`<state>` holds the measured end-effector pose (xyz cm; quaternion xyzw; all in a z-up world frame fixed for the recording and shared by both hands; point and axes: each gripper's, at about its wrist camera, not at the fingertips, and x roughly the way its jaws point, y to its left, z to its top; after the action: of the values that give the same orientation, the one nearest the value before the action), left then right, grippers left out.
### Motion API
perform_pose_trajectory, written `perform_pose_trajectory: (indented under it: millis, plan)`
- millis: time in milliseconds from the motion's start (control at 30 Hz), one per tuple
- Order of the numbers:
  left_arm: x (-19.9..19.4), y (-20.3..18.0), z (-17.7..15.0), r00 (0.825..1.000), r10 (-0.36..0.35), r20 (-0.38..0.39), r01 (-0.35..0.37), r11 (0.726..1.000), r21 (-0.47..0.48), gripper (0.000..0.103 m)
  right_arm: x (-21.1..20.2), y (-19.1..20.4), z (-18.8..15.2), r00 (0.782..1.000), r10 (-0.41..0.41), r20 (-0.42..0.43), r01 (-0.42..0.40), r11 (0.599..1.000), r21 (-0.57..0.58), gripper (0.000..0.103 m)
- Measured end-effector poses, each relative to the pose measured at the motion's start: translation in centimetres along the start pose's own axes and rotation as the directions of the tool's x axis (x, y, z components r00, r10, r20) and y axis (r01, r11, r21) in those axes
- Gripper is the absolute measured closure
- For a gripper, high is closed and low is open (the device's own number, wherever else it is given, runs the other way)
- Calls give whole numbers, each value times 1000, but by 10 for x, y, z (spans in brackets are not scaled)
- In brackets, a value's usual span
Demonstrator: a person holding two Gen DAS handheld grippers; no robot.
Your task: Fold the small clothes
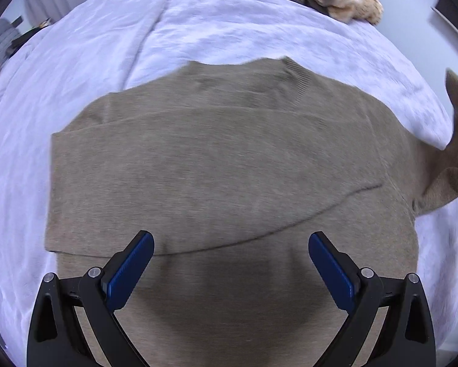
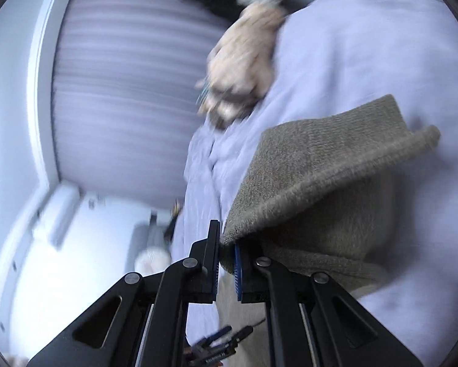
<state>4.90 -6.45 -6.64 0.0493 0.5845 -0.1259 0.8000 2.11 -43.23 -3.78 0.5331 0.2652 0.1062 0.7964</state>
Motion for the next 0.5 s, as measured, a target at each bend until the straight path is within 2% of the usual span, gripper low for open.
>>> perform_pose_trajectory:
  millis: [100, 200, 300, 333, 367, 400, 433, 467, 500]
  plan:
    - [4, 37, 6, 1000, 12, 19, -11, 998, -55, 2, 73, 37, -24, 986, -35, -164, 12, 990, -142, 94]
    - [2, 69, 2, 999, 19, 32, -15, 992, -124, 2, 147, 49, -70, 937, -123, -327, 44, 970, -239, 94]
    - [3, 98, -2, 999, 12, 36, -5, 983, -181, 2, 208, 38, -118, 852, -280, -442, 135, 933, -332, 90]
    - [4, 106, -3, 999, 3, 36, 4, 981, -195, 2, 224, 27, -134, 811, -356, -465, 192, 912, -363, 90]
    - [5, 112, -4, 999, -7, 39, 15, 979, -204, 2, 232, 19, -143, 784, -402, -474, 234, 897, -374, 90]
    - [6, 117, -5, 999, -22, 42, 31, 977, -210, 2, 237, 12, -149, 766, -431, -477, 269, 889, -371, 87]
    - [5, 120, -7, 998, -39, 47, 49, 975, -216, 2, 236, 5, -151, 768, -433, -472, 294, 893, -340, 77]
    - [6, 123, -8, 997, -57, 51, 67, 973, -221, 2, 233, 1, -150, 782, -413, -467, 297, 905, -304, 67]
    - [7, 126, -8, 996, -77, 54, 87, 970, -228, 2, 227, -2, -148, 800, -396, -450, 302, 915, -268, 47]
